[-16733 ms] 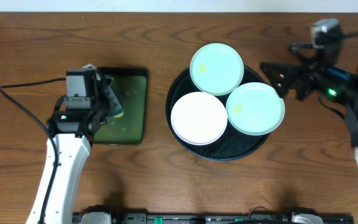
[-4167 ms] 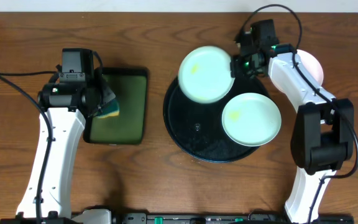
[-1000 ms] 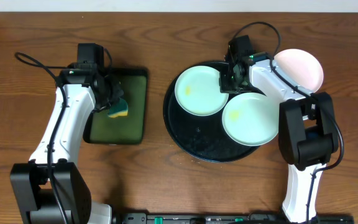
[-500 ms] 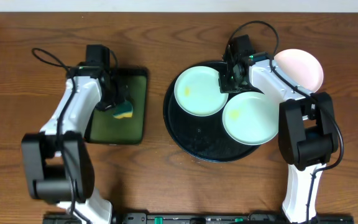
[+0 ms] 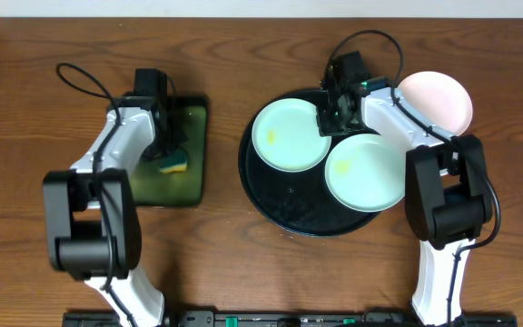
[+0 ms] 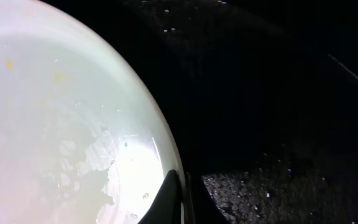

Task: Clean dirty plates on tray and stack at the side
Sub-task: 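Scrub the pale green plate with the sponge while right gripper holds it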

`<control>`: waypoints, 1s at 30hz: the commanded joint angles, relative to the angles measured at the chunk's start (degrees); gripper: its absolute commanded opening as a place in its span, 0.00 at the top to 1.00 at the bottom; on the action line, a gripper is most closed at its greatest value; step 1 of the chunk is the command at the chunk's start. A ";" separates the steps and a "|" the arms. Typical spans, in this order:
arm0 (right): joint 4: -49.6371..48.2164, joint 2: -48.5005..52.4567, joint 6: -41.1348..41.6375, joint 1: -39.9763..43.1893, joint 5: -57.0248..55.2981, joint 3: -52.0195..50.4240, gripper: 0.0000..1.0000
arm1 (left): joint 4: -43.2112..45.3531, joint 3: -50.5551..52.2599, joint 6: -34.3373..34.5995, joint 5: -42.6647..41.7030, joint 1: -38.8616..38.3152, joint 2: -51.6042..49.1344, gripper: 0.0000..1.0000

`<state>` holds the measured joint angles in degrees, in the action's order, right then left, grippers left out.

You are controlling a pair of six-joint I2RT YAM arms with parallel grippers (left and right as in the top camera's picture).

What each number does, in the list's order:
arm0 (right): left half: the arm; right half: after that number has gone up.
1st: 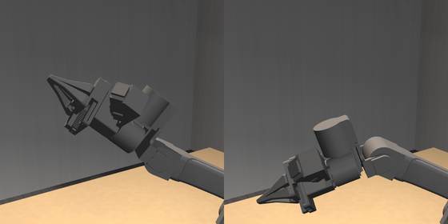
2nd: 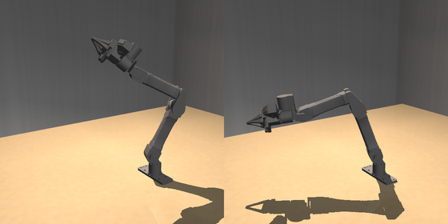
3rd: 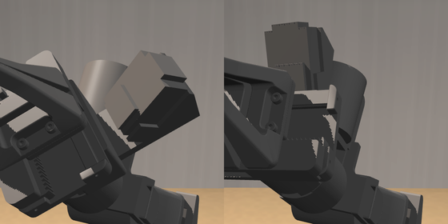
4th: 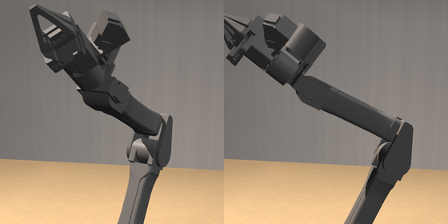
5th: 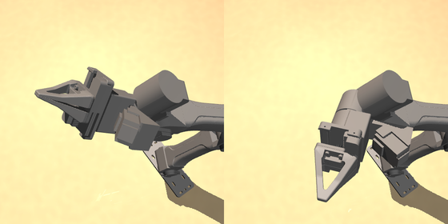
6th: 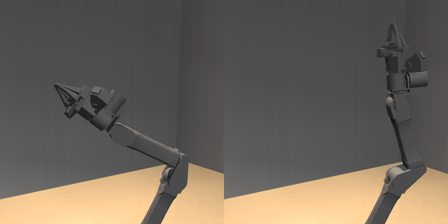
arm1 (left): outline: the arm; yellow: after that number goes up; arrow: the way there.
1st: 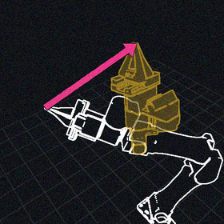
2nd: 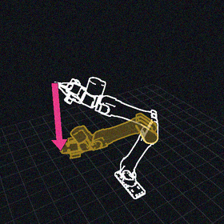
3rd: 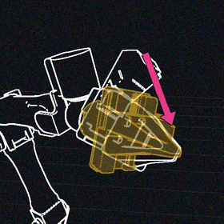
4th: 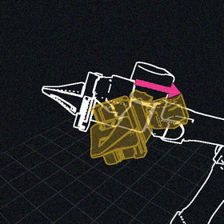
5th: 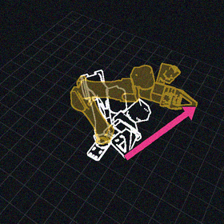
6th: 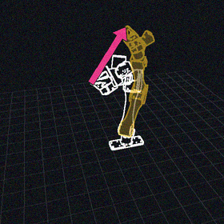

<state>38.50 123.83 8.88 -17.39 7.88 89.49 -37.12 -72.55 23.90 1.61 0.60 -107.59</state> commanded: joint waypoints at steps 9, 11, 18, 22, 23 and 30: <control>-1.27 -0.79 -5.77 -3.30 0.15 -0.42 0.99 | -0.46 -1.81 2.08 -12.72 -1.92 19.52 0.93; -1.22 -0.79 -6.75 -3.58 0.11 -0.42 0.99 | 0.11 -0.85 3.39 -15.80 -3.45 18.95 0.93; -1.42 -0.79 -5.09 -3.28 -0.09 -0.42 0.99 | 3.43 -0.17 5.70 -18.86 -14.75 13.73 0.92; -1.01 -0.79 -5.09 -3.28 -0.17 -0.42 0.99 | 8.70 -0.17 10.99 -18.45 -19.89 9.44 0.93; -0.85 -0.79 -4.92 -3.28 -0.79 -0.42 0.99 | 10.21 -0.17 12.07 -18.45 -20.90 8.17 0.93; 0.11 -0.79 -2.01 -3.28 -3.96 -0.42 0.99 | 17.77 -0.17 17.64 -14.38 -26.53 -0.81 0.93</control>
<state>38.20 123.83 4.99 -20.16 6.39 89.49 -20.67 -73.14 37.15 -16.12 -24.05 -105.21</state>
